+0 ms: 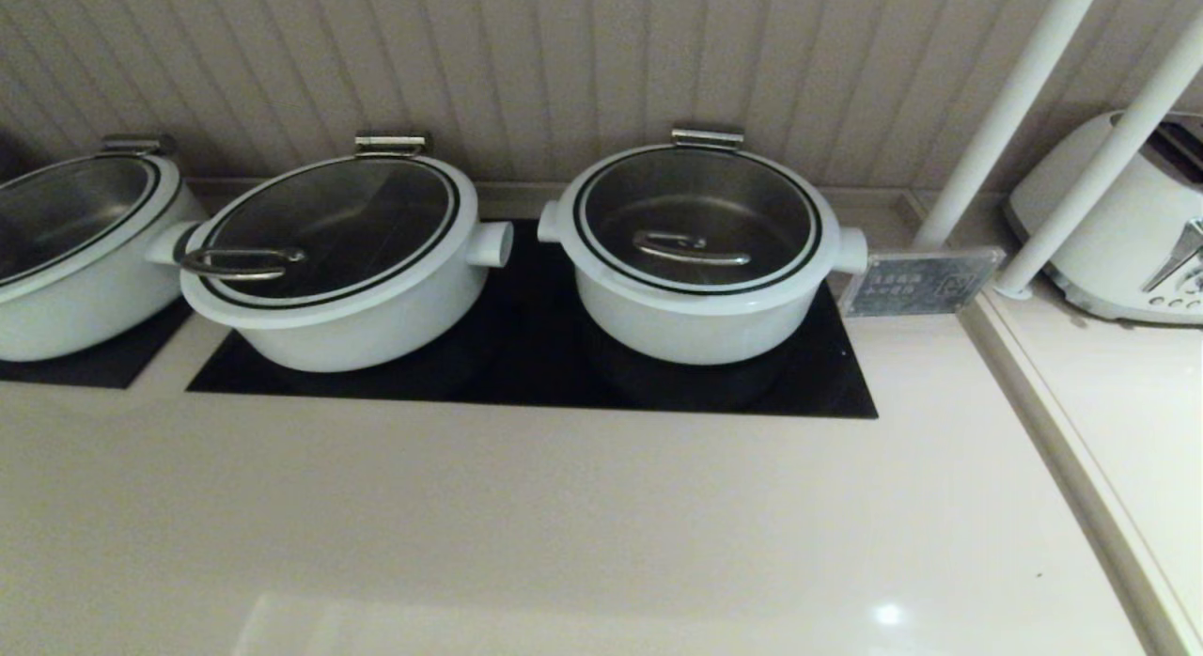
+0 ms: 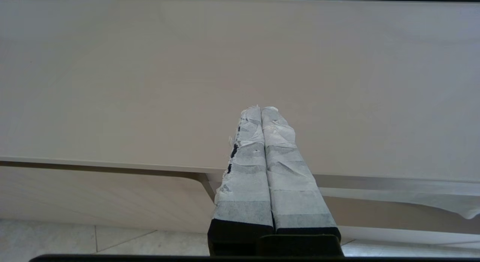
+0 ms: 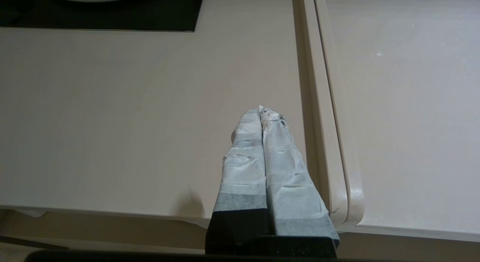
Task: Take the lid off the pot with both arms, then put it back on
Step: Open the food pot lid a small opening with the right arm
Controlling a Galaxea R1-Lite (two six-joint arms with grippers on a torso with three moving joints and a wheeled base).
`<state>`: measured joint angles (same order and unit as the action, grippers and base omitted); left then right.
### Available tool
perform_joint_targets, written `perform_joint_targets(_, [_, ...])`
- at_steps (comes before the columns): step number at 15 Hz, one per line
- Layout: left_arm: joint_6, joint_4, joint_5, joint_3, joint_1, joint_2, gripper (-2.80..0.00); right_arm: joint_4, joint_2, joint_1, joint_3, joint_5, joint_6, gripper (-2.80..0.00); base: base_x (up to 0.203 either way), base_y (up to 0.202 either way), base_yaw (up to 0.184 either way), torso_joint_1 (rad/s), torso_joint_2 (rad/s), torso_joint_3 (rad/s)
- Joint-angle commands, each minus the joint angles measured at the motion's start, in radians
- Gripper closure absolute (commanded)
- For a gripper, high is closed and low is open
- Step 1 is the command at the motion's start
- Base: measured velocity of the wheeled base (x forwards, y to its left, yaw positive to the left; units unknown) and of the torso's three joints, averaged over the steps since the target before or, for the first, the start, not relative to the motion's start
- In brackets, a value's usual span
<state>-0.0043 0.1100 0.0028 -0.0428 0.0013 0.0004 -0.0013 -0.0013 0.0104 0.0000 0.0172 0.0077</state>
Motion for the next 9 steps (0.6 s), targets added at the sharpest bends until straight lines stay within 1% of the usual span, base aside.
perform_joint_targets(1, [0.000,0.000,0.000,0.000,0.000,0.001,0.00,0.000,0.001,0.000,0.000,0.000,0.000,0.00,0.000,0.000,0.000,0.000,0.00,0.000])
perform_joint_targets(5, [0.000,0.000,0.000,0.000,0.000,0.000,0.00,0.001,0.001,0.000,0.000,0.000,-0.002,0.00,0.000,0.000,0.000,0.000,0.00,0.000])
perform_joint_targets(9, [0.000,0.000,0.000,0.000,0.000,0.001,0.00,0.001,0.001,0.000,0.000,-0.018,-0.057,0.00,0.000,0.000,0.000,0.000,0.00,0.000])
